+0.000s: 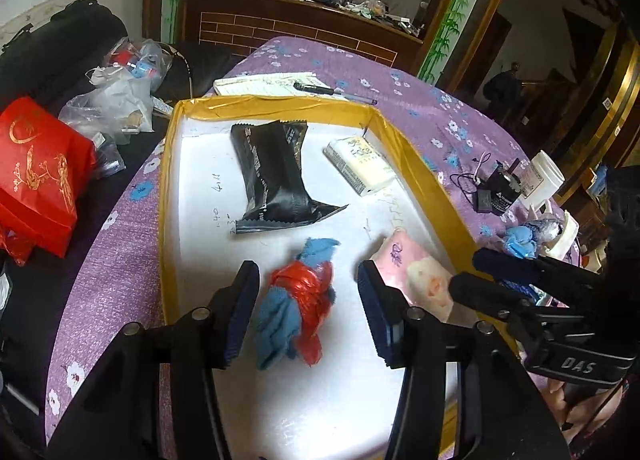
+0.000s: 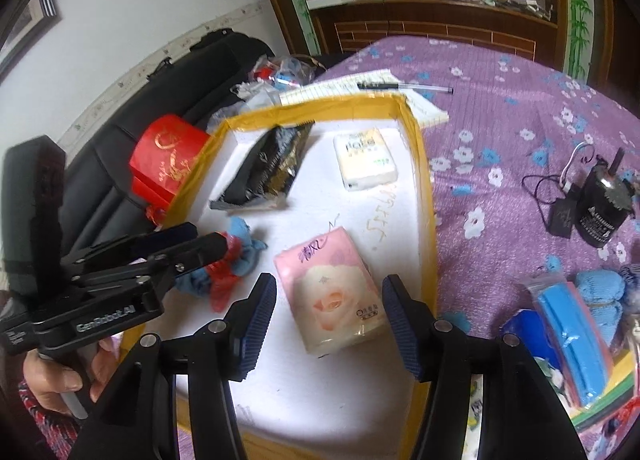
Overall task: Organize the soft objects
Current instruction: 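Open both tools to release the items into the box, then move both open tools back over the table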
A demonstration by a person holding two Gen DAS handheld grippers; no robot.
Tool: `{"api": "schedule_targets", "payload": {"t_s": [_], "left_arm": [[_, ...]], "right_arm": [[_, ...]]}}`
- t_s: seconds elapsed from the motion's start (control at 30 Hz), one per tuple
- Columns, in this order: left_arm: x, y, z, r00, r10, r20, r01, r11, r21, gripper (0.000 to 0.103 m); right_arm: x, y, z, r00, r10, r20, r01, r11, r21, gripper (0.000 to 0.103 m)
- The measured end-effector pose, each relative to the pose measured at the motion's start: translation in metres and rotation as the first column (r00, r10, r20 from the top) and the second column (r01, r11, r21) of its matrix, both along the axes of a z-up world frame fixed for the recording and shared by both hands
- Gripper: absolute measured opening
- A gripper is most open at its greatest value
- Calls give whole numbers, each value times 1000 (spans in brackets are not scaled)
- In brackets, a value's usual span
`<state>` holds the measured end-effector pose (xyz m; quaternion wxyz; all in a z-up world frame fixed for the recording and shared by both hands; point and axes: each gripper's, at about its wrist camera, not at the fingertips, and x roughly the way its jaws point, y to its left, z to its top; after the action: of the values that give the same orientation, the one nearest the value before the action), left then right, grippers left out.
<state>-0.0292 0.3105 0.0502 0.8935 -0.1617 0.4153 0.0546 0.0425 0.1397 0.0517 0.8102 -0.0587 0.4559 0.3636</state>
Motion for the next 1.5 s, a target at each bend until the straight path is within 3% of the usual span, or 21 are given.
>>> {"api": "schedule_targets", "payload": {"t_s": [0.27, 0.5, 0.63, 0.7, 0.77, 0.8, 0.9, 1.1, 1.27, 1.37, 1.4, 1.43, 1.5], "left_arm": [[-6, -23, 17, 999, -35, 37, 35, 999, 2, 50], [-1, -74, 27, 989, -144, 46, 143, 990, 13, 50], [10, -110, 31, 975, -219, 44, 219, 976, -3, 50], [18, -133, 32, 964, -264, 36, 264, 965, -3, 53], [26, -154, 33, 955, -295, 27, 295, 955, 3, 73], [30, -165, 32, 951, -307, 22, 307, 952, -2, 78], [43, -191, 26, 942, -336, -4, 336, 942, -26, 80], [77, -218, 13, 946, -310, -91, 312, 950, 12, 80], [120, -229, -1, 950, -272, -154, 281, 959, 39, 80], [128, -240, -13, 934, -309, -179, 315, 949, 6, 81], [126, -250, -14, 928, -328, -176, 338, 940, 35, 81], [123, -260, -16, 914, -366, -176, 378, 925, 37, 81], [112, -284, -21, 852, -496, -169, 494, 868, -53, 81]], "right_arm": [[-10, -45, 24, 999, -31, 17, 30, 997, 78, 58], [-18, -133, 33, 992, -122, 34, 117, 986, 121, 58], [-21, -192, 28, 980, -194, 48, 189, 978, 94, 59], [-18, -215, 27, 971, -234, 49, 228, 969, 94, 61], [-11, -240, 30, 956, -290, 40, 284, 952, 113, 61], [-8, -251, 32, 949, -313, 31, 307, 943, 129, 63], [-3, -273, 37, 936, -350, 27, 341, 924, 176, 67], [4, -293, 26, 928, -370, 45, 349, 906, 240, 72], [15, -318, 10, 917, -400, -6, 380, 868, 320, 72], [18, -333, 10, 904, -425, -32, 408, 840, 359, 72], [18, -339, 11, 899, -438, -34, 418, 830, 369, 72], [17, -344, 12, 892, -452, -30, 429, 820, 378, 73], [17, -354, 15, 878, -478, -22, 447, 803, 394, 73]]}}
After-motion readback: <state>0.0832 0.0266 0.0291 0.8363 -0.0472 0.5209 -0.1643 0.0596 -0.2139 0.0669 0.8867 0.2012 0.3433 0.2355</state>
